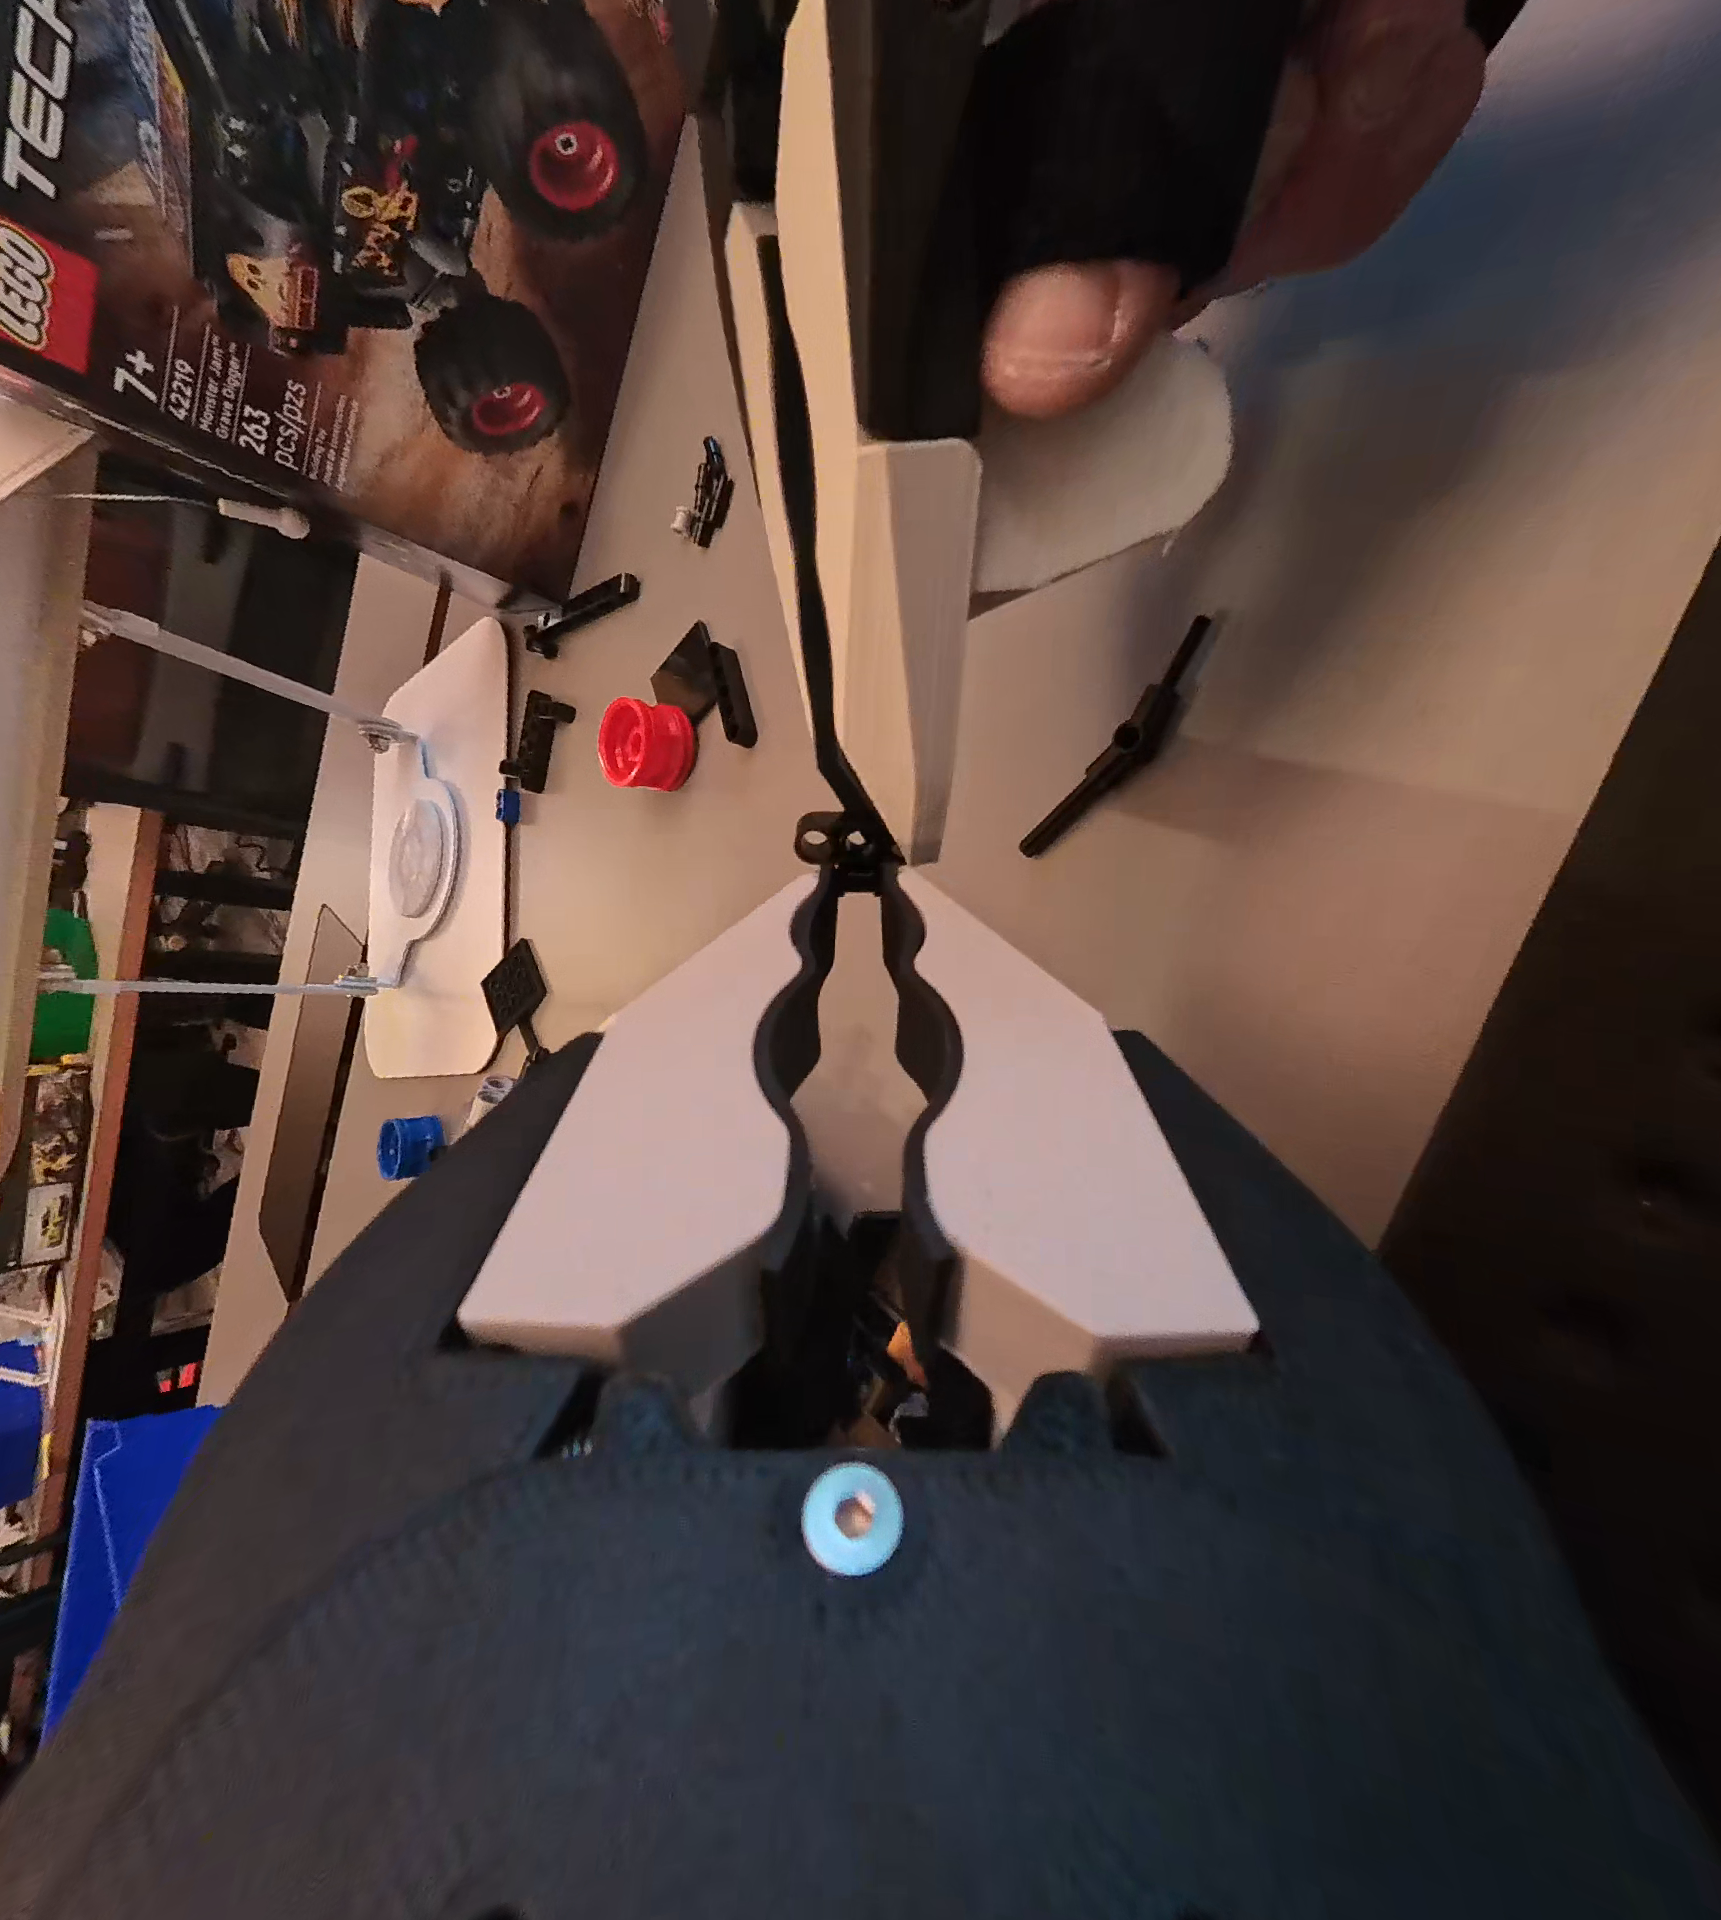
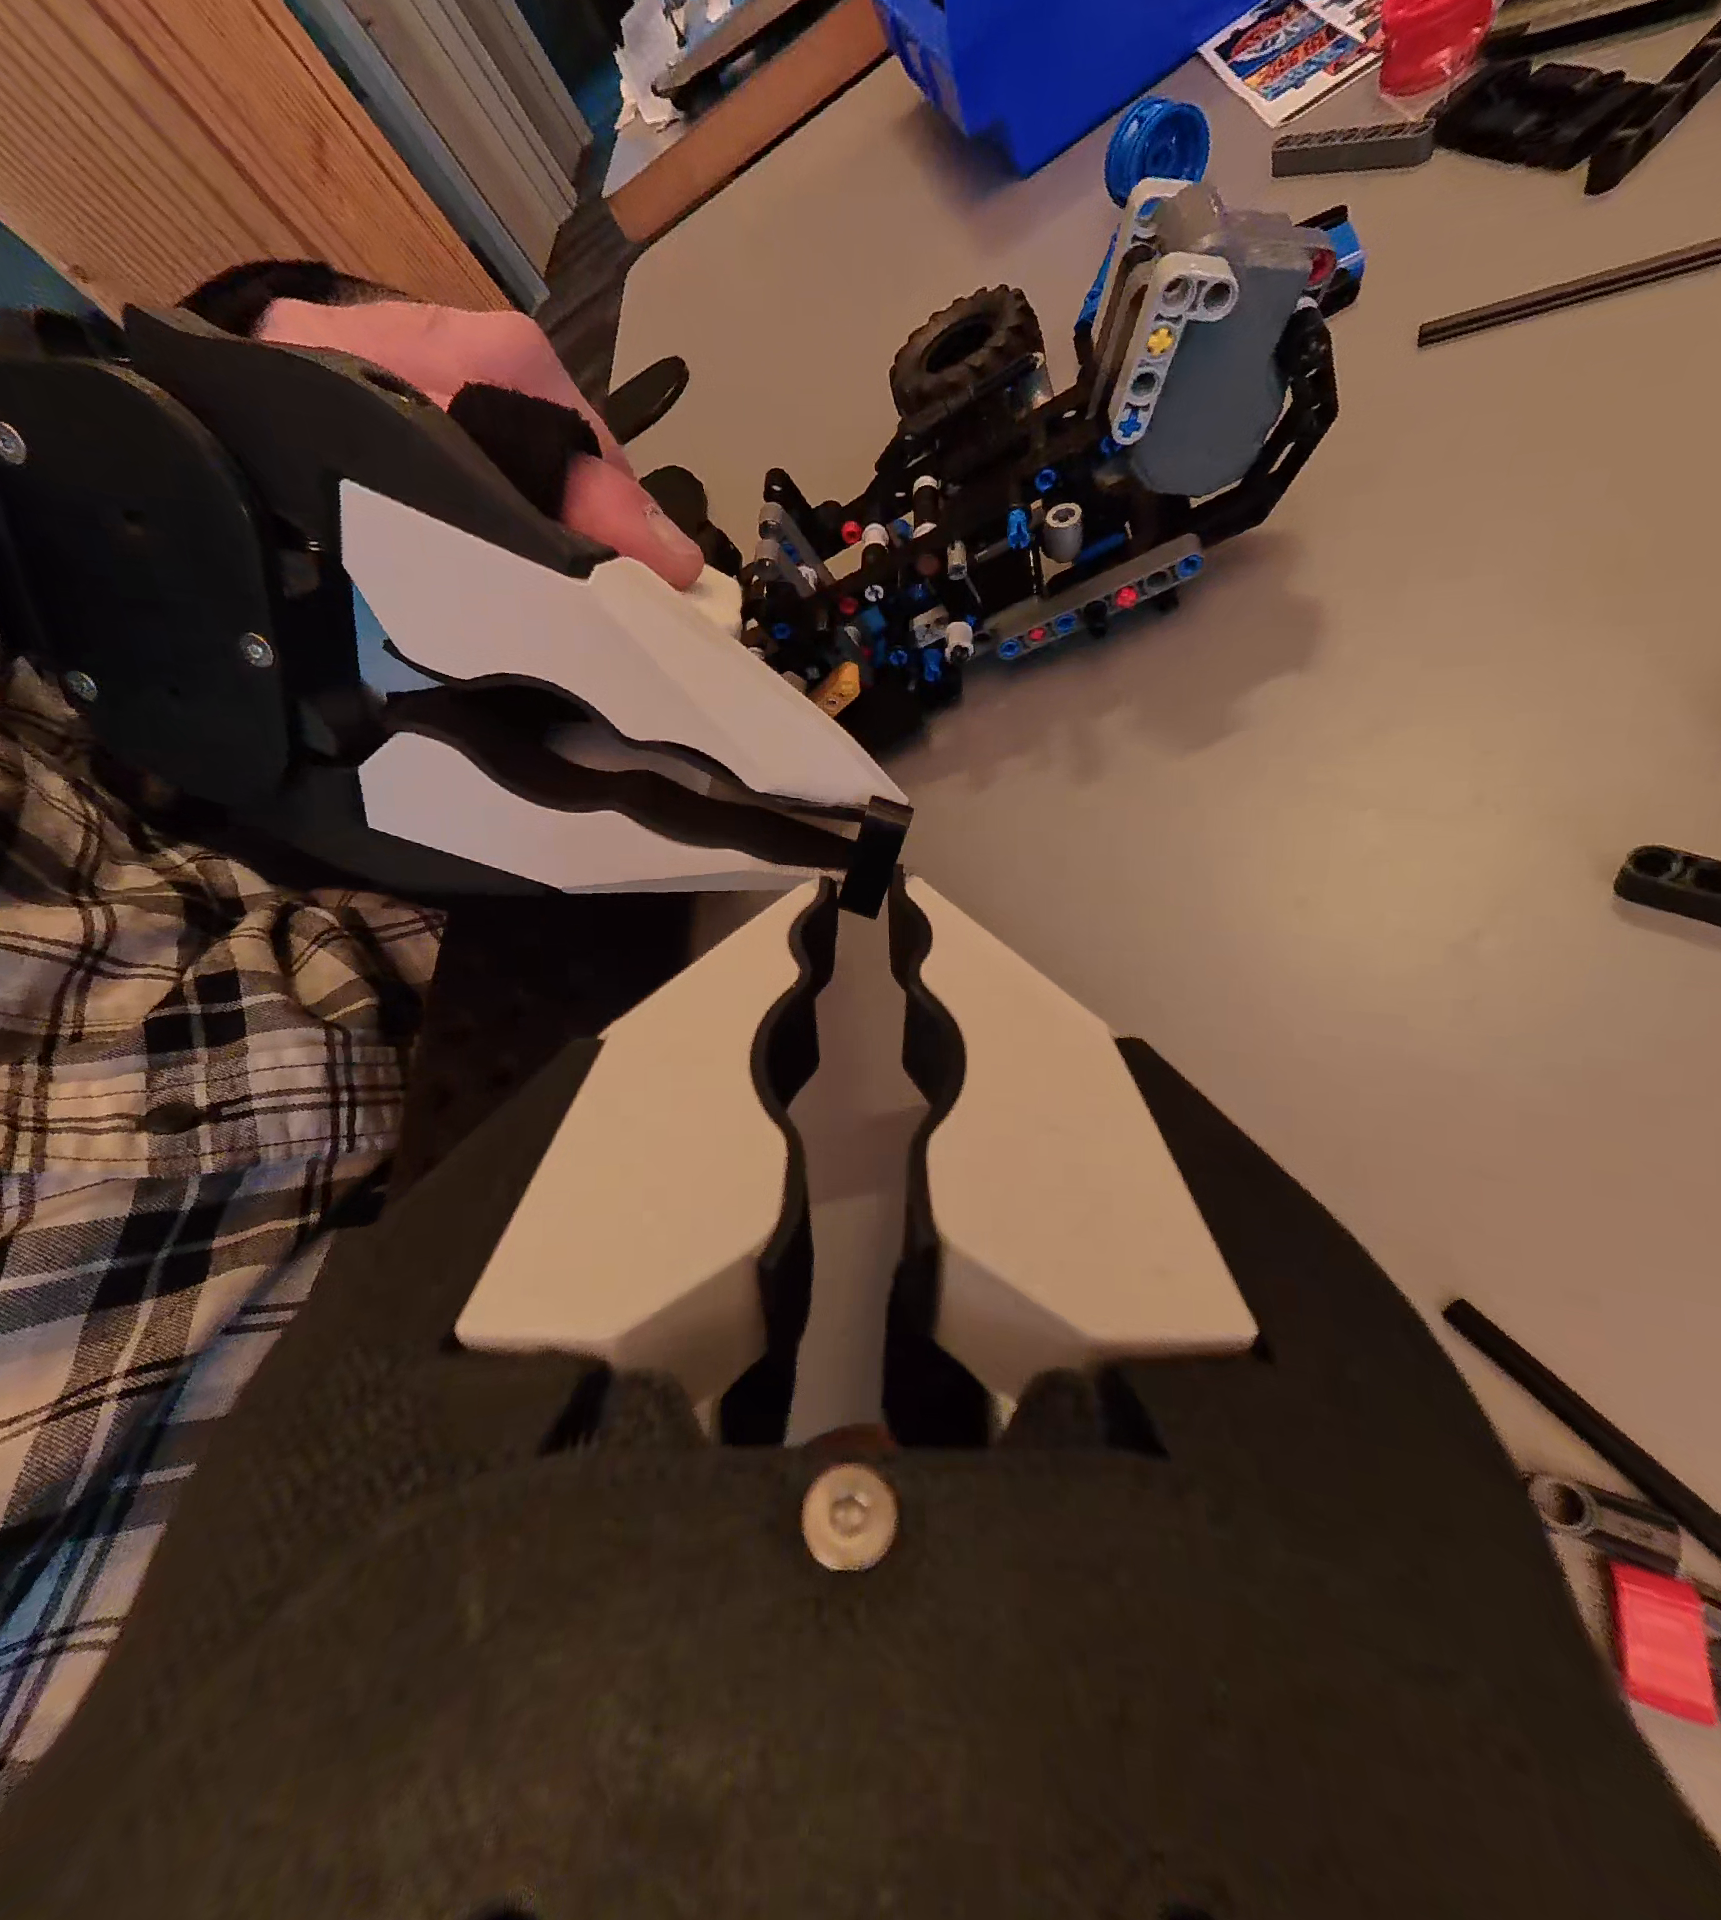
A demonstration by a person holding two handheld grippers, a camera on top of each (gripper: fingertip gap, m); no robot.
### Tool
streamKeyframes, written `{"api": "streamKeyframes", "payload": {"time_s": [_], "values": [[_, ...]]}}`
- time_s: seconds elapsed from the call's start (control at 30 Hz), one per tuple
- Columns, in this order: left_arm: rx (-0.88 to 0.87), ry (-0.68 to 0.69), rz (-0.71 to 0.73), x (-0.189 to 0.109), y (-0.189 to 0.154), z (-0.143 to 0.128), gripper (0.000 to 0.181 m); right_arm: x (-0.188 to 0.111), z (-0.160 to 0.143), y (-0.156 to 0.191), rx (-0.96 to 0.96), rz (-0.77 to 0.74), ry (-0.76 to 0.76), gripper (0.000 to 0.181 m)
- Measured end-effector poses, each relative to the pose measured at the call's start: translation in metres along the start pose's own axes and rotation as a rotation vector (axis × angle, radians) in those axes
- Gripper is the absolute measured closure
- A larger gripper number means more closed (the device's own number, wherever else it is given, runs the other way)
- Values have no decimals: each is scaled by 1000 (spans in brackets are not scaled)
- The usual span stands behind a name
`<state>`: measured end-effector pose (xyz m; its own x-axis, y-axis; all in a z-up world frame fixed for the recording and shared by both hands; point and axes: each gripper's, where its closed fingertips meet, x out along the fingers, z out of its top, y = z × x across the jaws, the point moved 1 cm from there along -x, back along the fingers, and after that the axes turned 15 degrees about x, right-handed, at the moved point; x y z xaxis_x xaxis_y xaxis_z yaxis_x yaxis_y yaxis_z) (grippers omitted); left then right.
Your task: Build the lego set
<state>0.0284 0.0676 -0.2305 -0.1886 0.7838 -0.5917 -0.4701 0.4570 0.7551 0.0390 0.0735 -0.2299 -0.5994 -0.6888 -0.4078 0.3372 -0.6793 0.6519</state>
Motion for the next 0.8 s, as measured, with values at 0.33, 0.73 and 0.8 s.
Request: {"api": "streamKeyframes", "payload": {"time_s": [0.33, 0.73, 0.8], "values": [[-178, -137, -44, -16, 4, 2, 163, -7, 11, 11, -56, 43, -65, 175], [-497, -417, -225, -47, 5, 5, 164, 3, 9, 43, -213, 128, -45, 175], [-485, -438, -251, -51, 2, 5, 166, 5, 6, 48, -249, 135, -27, 175]]}}
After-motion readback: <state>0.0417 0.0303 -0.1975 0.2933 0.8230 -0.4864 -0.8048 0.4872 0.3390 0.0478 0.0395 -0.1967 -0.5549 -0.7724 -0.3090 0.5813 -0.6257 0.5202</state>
